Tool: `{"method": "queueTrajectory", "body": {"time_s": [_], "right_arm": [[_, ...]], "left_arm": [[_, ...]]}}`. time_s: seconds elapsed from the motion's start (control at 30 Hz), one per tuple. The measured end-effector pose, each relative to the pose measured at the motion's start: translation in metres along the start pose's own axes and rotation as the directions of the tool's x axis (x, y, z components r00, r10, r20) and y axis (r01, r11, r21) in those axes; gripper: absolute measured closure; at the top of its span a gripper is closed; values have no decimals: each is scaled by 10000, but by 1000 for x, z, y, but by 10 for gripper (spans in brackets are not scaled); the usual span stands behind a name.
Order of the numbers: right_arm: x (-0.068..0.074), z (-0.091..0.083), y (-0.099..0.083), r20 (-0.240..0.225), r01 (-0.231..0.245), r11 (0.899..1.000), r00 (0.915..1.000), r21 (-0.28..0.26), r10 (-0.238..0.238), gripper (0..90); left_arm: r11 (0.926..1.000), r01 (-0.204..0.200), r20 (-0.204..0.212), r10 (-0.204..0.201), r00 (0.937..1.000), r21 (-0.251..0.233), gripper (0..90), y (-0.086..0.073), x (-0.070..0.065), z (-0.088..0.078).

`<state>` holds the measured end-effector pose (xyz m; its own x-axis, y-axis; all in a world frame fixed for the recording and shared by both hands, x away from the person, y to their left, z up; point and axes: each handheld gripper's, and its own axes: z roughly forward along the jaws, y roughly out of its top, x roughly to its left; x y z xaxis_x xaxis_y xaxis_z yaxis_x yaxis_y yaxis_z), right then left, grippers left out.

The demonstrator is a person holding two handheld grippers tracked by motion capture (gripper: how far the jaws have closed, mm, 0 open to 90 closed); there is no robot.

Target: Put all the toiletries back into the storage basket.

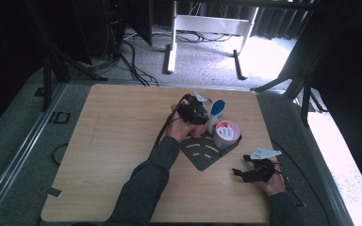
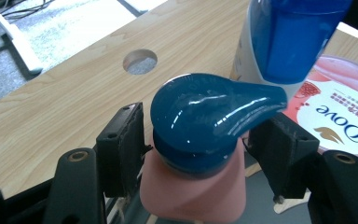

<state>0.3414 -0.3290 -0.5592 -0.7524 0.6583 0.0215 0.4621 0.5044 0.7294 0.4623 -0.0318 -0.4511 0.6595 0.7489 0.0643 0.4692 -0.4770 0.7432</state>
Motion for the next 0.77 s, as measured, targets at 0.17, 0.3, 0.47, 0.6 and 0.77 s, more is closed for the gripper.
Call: {"method": "queueTrajectory", "body": {"time_s": [0.17,0.3,0.47,0.6,0.77], "right_arm": [[0,0,0,1,4,10000,10000,3,-4,180],[0,0,0,13,18,10000,10000,9,-18,181],[0,0,0,14,22,10000,10000,11,-22,180],[0,0,0,12,18,10000,10000,11,-18,181],[0,0,0,-9,-8,10000,10000,3,8,181]], "left_arm": [[9997,-223,34,223,9997,123,365,-3,-2,-5],[9995,-271,146,268,9995,186,362,-6,-2,-10],[9994,-336,286,333,9990,95,361,-12,-3,-16],[9990,-416,326,410,9986,176,361,-19,-3,-23],[9994,-350,306,350,9989,-18,359,-30,-4,-35]]}}
